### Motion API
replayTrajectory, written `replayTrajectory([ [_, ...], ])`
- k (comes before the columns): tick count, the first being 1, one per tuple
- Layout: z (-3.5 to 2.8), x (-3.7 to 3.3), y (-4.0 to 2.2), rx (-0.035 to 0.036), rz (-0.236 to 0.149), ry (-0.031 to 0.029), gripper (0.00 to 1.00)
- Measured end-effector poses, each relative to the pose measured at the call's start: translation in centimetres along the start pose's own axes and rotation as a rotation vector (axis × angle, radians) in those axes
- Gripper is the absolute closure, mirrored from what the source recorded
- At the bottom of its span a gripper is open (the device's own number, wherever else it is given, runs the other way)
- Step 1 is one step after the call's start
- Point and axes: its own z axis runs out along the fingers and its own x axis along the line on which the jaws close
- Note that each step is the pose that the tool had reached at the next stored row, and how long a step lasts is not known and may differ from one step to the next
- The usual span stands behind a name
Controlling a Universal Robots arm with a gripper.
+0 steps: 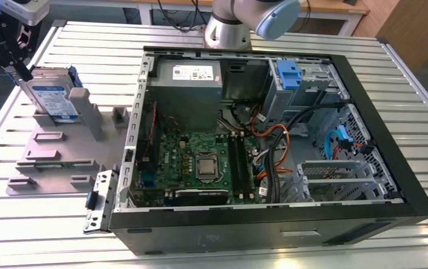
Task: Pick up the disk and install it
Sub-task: 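Pick up the disk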
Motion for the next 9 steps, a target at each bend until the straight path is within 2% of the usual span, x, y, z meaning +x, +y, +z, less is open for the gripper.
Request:
replayTrajectory([
  [9,0.0,0.0,0.0,0.0,-0.005,0.0004,0.89],
])
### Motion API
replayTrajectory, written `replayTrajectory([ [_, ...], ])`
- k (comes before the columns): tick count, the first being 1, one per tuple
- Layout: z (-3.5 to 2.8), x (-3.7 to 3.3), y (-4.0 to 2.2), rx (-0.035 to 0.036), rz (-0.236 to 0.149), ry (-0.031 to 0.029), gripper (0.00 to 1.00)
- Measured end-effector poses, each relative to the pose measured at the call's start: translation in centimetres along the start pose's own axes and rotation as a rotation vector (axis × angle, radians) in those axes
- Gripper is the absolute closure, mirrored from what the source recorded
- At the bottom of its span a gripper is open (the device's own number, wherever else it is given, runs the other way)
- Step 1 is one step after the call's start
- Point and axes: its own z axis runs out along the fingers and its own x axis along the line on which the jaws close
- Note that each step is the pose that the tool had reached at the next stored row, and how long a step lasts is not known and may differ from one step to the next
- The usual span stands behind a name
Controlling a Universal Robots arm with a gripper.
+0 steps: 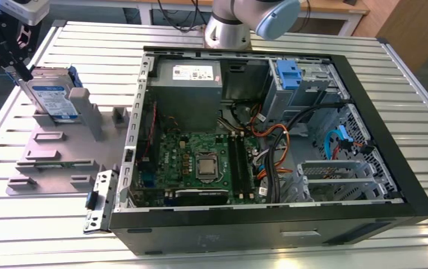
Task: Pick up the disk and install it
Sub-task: 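Pick up the disk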
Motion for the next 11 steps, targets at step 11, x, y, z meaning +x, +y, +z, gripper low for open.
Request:
replayTrajectory([
  [11,0.0,0.0,0.0,0.0,-0.006,0.0004,0.89],
])
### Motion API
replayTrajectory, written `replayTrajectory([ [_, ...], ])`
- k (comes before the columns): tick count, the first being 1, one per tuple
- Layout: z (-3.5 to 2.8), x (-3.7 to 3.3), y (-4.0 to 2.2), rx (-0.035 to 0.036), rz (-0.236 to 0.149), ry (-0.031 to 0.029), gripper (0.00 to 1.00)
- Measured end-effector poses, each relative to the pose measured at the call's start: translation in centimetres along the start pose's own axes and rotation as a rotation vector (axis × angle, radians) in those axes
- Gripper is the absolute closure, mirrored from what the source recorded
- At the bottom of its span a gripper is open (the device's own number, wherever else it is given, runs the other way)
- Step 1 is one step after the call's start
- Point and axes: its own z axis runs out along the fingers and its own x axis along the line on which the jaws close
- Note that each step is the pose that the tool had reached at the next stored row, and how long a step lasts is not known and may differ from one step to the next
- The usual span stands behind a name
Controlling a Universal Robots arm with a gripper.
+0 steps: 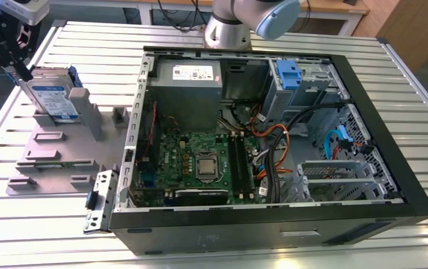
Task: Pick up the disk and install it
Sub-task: 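Pick up the disk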
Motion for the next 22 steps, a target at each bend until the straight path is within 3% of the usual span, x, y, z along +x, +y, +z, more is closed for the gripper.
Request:
replayTrajectory([
  [22,0.0,0.0,0.0,0.0001,-0.013,0.001,0.89],
])
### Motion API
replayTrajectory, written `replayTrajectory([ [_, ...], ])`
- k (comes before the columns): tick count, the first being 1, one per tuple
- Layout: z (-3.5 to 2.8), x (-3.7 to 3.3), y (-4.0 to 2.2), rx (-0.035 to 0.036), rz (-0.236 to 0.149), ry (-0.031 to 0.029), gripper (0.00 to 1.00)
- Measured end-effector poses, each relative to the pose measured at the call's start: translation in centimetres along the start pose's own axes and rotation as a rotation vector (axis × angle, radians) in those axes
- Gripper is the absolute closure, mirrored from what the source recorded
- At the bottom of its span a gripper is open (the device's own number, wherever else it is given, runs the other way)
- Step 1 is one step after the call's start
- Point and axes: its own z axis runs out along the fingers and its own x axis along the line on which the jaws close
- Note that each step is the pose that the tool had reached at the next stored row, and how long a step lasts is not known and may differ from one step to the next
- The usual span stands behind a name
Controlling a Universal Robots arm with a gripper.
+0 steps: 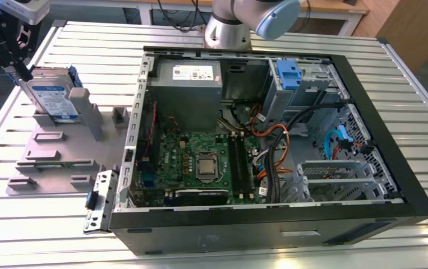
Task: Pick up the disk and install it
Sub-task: 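Pick up the disk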
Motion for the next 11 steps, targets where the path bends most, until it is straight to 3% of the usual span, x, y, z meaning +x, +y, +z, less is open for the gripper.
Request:
replayTrajectory([
  [11,0.0,0.0,0.0,0.0,-0.006,0.0004,0.89],
])
